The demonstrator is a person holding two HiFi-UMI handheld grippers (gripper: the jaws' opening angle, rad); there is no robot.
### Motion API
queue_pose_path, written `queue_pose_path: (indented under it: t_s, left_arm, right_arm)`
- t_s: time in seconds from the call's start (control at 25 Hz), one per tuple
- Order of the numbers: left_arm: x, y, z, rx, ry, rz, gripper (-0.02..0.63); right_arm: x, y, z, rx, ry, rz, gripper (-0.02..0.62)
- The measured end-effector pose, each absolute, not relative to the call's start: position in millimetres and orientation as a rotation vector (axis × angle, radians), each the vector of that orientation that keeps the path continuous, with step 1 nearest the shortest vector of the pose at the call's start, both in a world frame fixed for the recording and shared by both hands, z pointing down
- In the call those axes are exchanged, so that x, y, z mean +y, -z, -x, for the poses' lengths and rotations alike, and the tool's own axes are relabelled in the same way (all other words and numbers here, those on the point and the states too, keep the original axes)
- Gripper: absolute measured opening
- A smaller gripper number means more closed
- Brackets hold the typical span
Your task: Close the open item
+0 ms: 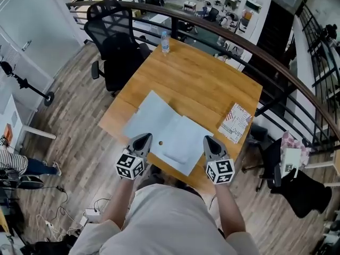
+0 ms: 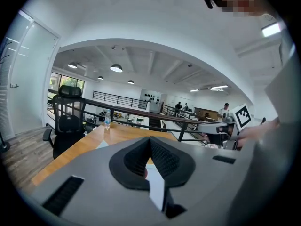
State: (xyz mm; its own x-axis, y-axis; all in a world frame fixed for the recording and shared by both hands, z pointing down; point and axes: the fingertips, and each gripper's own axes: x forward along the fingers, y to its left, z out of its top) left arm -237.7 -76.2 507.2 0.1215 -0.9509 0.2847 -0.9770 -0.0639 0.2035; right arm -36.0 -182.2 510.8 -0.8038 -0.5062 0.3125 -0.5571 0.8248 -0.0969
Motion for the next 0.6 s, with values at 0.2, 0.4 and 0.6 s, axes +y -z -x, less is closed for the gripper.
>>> queue_pose_path:
  t_s: [0.2, 0.4, 0.6]
  left_arm:
    - [-92, -512, 267, -1.807, -0.149, -2.13, -0.006]
    - [-99, -526, 297, -1.763, -0.199, -2.145, -0.006]
    - [-109, -541, 313, -1.721, -0.24, -2.153, -0.006]
  right_arm:
    - [-182, -515, 57, -2.694, -0.276, -0.889, 0.002]
    - [-176, -523, 73, -2.656, -0.277, -0.947, 0.002]
    - [-177, -534, 81, -2.622, -0.304, -0.999, 0.002]
